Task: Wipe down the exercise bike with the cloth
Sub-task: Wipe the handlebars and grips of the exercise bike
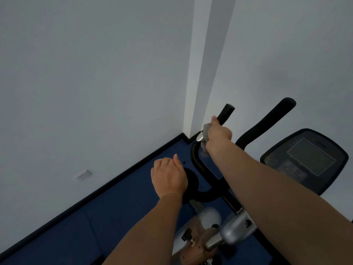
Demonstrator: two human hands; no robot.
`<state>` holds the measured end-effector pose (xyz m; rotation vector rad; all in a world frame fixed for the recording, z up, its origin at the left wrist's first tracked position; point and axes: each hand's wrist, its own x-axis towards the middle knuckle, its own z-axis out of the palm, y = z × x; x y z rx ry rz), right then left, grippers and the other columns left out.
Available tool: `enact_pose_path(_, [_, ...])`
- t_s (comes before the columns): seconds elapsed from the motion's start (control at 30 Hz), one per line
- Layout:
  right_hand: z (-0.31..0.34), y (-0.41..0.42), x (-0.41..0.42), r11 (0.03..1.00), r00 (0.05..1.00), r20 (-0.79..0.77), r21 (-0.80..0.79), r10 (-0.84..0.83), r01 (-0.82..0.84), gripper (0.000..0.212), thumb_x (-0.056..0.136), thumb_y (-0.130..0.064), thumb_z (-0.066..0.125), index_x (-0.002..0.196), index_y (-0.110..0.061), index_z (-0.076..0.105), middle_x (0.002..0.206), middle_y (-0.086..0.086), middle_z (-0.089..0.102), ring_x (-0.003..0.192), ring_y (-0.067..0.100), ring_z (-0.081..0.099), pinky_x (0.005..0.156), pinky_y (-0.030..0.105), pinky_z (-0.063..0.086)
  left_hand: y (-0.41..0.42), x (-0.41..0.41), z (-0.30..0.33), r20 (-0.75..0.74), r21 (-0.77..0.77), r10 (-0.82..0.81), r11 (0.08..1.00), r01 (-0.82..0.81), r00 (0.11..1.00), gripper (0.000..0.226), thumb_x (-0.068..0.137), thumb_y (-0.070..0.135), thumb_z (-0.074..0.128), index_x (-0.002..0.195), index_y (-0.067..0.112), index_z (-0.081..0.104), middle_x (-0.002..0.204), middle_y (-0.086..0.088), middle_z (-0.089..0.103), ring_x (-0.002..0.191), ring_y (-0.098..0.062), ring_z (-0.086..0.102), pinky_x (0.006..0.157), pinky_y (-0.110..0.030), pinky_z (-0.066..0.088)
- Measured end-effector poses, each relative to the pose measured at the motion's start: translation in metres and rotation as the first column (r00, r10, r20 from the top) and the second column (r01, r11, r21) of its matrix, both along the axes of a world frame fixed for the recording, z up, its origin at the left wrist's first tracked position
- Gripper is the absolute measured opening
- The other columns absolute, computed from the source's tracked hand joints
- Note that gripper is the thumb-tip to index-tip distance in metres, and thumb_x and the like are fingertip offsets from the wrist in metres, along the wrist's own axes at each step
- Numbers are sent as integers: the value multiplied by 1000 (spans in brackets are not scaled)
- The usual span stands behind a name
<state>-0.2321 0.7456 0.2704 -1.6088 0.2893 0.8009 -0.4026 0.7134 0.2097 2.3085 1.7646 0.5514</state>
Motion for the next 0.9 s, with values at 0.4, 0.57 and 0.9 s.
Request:
enact_pose_path(0.4, [8, 2, 10, 999, 828, 560, 36, -30, 12, 57, 89, -44, 67, 137, -20, 46, 131, 2, 55, 104, 15, 63, 87, 33, 56, 2, 0, -6, 23, 35, -42, 999, 41, 999, 61, 102, 33, 22, 55, 13, 56, 59, 0, 55, 72, -22, 54, 67, -36, 48])
enact_pose_path(0.57, [-12, -1, -9, 988, 886, 462, 151, -38, -36, 82, 92, -8, 57, 158, -29, 13, 136, -1, 49, 116, 16, 57, 99, 35, 49, 1, 1, -7, 27, 26, -41, 999, 40, 999, 63, 102, 35, 19, 56, 14, 57, 61, 1, 56, 74, -20, 53, 67, -35, 46])
enact_pose_path(0.9, [-16, -1, -12, 993, 997, 26, 91, 73, -75, 35, 82, -14, 72, 116, -9, 61, 93, 8, 66, 70, 20, 63, 62, 30, 55, 3, -1, -10, -29, 20, -70, 997, 71, 997, 66, 103, 33, 15, 60, 8, 59, 62, -4, 58, 73, -27, 55, 67, -39, 45])
